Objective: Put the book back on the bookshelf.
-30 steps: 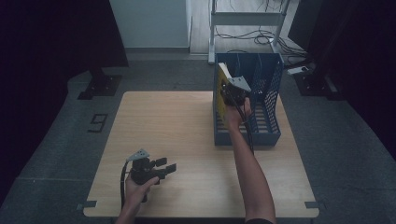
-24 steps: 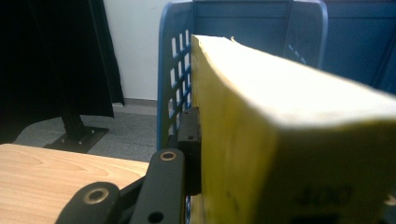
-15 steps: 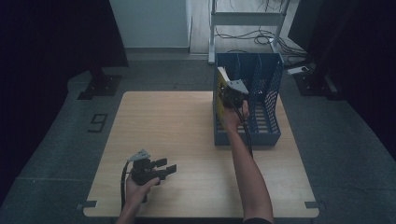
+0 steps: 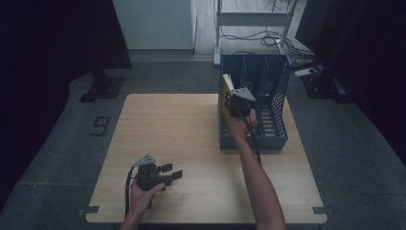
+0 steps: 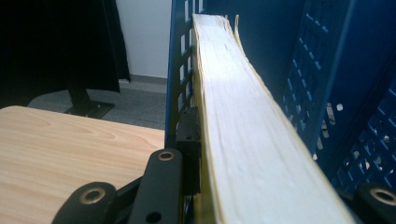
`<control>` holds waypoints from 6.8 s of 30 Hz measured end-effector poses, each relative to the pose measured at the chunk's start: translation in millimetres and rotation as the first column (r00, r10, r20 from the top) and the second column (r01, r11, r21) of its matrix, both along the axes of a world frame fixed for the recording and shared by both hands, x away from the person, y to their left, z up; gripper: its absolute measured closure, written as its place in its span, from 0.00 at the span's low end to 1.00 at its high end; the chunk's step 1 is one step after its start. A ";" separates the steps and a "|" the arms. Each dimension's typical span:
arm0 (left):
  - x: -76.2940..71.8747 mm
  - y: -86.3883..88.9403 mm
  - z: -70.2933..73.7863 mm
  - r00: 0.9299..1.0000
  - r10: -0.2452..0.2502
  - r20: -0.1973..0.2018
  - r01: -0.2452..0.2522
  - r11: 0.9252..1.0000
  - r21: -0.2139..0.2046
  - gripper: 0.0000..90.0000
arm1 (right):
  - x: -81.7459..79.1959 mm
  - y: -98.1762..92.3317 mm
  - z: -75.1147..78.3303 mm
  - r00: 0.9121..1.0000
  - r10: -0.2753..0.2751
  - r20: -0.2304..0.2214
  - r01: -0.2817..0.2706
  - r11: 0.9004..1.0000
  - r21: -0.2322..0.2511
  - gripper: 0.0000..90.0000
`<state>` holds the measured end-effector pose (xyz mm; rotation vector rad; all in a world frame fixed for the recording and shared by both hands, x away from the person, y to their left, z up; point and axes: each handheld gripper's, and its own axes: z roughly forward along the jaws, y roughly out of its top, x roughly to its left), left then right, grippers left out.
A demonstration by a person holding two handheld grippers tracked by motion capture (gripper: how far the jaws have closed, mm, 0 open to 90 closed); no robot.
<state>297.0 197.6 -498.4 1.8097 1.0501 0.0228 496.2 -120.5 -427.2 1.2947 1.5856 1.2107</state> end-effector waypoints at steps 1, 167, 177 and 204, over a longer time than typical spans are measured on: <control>-0.3 -1.1 -0.1 1.000 -0.003 -0.001 0.003 1.000 0.002 0.39 | -0.6 -1.7 1.3 1.000 0.005 -0.010 -0.005 1.000 0.002 0.80; 3.4 5.8 -4.3 0.999 0.007 -0.040 -0.007 1.000 -0.001 0.39 | -22.6 -25.8 26.5 0.980 0.197 0.003 -0.197 0.980 -0.023 0.45; 3.2 6.2 -4.8 0.999 0.024 -0.035 -0.024 1.000 0.001 0.39 | -59.3 -29.7 28.7 0.965 0.258 0.038 -0.256 0.966 -0.044 0.45; 3.5 7.0 -7.3 0.999 0.028 -0.037 -0.029 1.000 -0.003 0.39 | -164.3 -45.8 -26.1 0.933 0.357 0.040 -0.357 0.934 -0.002 0.45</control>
